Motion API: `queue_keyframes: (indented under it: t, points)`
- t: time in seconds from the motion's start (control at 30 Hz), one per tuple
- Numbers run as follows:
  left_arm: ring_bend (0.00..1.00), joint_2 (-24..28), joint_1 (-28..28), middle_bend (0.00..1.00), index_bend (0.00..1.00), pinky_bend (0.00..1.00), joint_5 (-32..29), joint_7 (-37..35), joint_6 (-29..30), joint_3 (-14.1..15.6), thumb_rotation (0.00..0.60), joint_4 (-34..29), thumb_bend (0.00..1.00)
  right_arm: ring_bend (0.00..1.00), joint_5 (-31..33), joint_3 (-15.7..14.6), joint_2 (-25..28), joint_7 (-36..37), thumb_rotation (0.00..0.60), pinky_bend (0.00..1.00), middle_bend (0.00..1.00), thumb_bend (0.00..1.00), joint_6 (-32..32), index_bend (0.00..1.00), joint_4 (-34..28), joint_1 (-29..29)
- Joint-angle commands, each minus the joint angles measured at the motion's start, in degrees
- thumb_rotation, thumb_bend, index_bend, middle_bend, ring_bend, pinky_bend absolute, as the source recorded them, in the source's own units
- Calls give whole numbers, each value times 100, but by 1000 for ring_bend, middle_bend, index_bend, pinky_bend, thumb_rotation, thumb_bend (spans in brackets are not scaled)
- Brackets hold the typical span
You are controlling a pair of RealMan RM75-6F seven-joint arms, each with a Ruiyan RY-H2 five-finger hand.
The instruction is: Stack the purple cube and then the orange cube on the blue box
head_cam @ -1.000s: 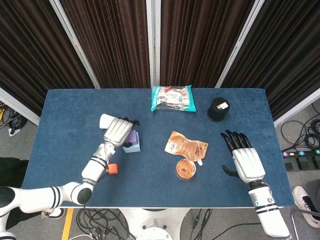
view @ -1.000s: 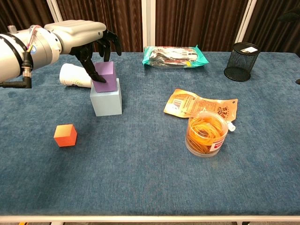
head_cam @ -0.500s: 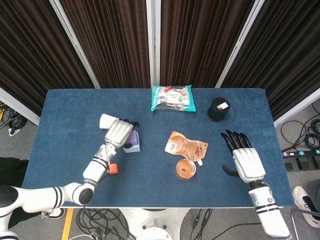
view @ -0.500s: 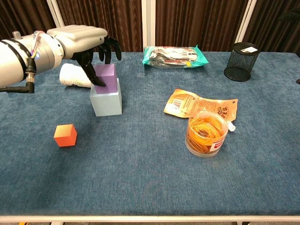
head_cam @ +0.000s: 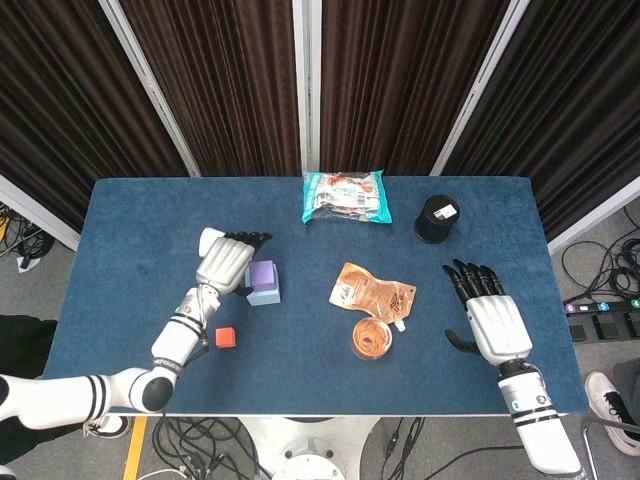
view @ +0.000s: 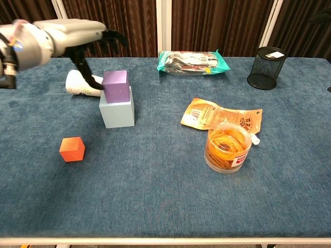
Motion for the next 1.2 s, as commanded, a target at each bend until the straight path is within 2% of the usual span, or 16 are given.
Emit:
queue_keyframes:
  t: [0.03, 0.13, 0.3, 0.5, 0.63, 0.87, 1.07, 1.2]
  points:
    - [261, 599, 238, 320, 197, 298, -918, 608, 494, 200, 600, -684, 61, 0, -8, -3, 16, 18, 600, 0, 16, 151, -3, 0, -9, -3]
    - [261, 852, 541, 324, 197, 309, -1096, 441, 715, 373, 600, -991, 61, 0, 8, -2, 25, 20, 600, 0, 17, 151, -14, 0, -16, 2]
    - [276, 1037, 1038, 359, 220, 340, -764, -125, 881, 672, 600, -1087, 61, 0, 74, -13, 17, -29, 600, 0, 17, 151, -58, 0, -25, 28]
    - [338, 1069, 1573, 438, 301, 394, 160, -825, 1054, 1037, 600, -1181, 61, 0, 101, -44, -26, -94, 600, 0, 18, 151, -80, 0, -5, 46]
    - [369, 843, 1880, 474, 334, 421, 902, -1129, 1298, 1261, 600, -1244, 61, 0, 138, -58, -67, -161, 600, 0, 19, 151, -89, 0, 6, 65]
    - [396, 123, 2141, 515, 326, 451, 1455, -1297, 1490, 1330, 600, -967, 65, 0, 218, -56, -86, -189, 600, 0, 21, 151, -133, 0, 18, 102]
    - [396, -463, 2168, 502, 303, 450, 1860, -1162, 1569, 1254, 600, -393, 71, 0, 228, -48, -34, -117, 600, 0, 26, 151, -151, 0, -17, 111]
    - [395, -665, 2164, 498, 302, 448, 1889, -1121, 1477, 1174, 600, -168, 75, 0, 227, -47, -3, -58, 600, 0, 26, 151, -163, 0, -14, 110]
